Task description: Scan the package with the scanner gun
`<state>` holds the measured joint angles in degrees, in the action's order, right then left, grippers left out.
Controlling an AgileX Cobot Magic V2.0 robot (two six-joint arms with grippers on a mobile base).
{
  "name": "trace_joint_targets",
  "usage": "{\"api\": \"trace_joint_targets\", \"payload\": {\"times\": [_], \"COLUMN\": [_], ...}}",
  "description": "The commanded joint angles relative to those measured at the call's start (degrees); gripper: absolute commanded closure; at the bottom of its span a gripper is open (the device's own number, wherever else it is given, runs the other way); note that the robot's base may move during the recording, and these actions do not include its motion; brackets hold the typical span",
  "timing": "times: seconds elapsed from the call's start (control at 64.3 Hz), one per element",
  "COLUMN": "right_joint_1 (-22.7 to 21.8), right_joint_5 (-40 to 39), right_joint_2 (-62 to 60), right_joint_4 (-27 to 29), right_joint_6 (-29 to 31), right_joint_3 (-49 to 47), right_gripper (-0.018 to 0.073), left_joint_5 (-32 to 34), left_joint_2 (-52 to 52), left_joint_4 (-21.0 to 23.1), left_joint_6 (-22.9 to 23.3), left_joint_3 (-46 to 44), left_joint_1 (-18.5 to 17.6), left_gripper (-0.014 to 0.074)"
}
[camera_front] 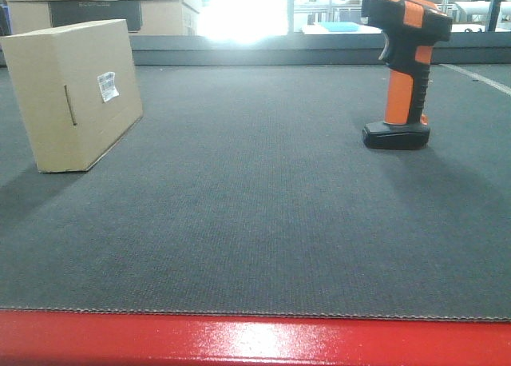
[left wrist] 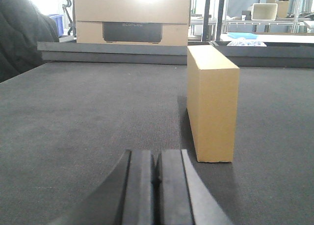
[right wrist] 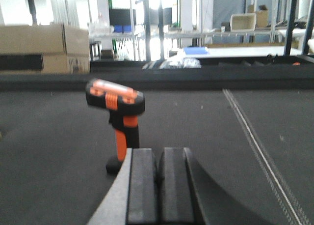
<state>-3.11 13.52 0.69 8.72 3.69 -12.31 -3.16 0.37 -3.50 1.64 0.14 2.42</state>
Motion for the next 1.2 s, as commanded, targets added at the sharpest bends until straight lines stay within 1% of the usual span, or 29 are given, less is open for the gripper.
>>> {"api": "trace_joint_targets", "payload": {"times": [0.0,0.218,0.28,0.327,0.498,0.747,1.182], "right_joint_1": [-0.2,-0.2,-0.7,-1.5,-4.1,-4.1,-4.1], "right_joint_5": [-3.2,-9.8,-11.4,-10.0,-10.1,-8.9,-8.9], "right_joint_2": [-0.5,-0.7,-0.7,-0.7,-0.7,-0.7,-0.7], "right_joint_4": [2.3,1.9,1.9,1.6,0.8,0.8,0.8], "right_joint_6": [3.8,3.8,3.8,3.8,3.8,2.6,2.6], "right_joint_3": [3.3,12.2,12.3,12.3,12.3,12.3,12.3], "right_gripper": [0.0727,0.0727,0.0727,0.0727,0.0727,0.0727,0.0727], "left_joint_5": [1.3,1.3,1.3,1.3,1.3,1.3,1.3], "left_joint_2": [-0.4,-0.4,-0.4,-0.4,-0.4,-0.4,-0.4], "left_joint_4": [0.3,0.3,0.3,0.3,0.3,0.3,0.3], "left_joint_6": [0.0,0.0,0.0,0.0,0.0,0.0,0.0], "left_joint_3": [-0.1,-0.1,-0.1,-0.1,-0.1,-0.1,-0.1], "left_joint_1": [0.3,0.3,0.3,0.3,0.3,0.3,0.3], "left_gripper": [0.0707,0.0707,0.0707,0.0707,0.0707,0.0707,0.0707]}}
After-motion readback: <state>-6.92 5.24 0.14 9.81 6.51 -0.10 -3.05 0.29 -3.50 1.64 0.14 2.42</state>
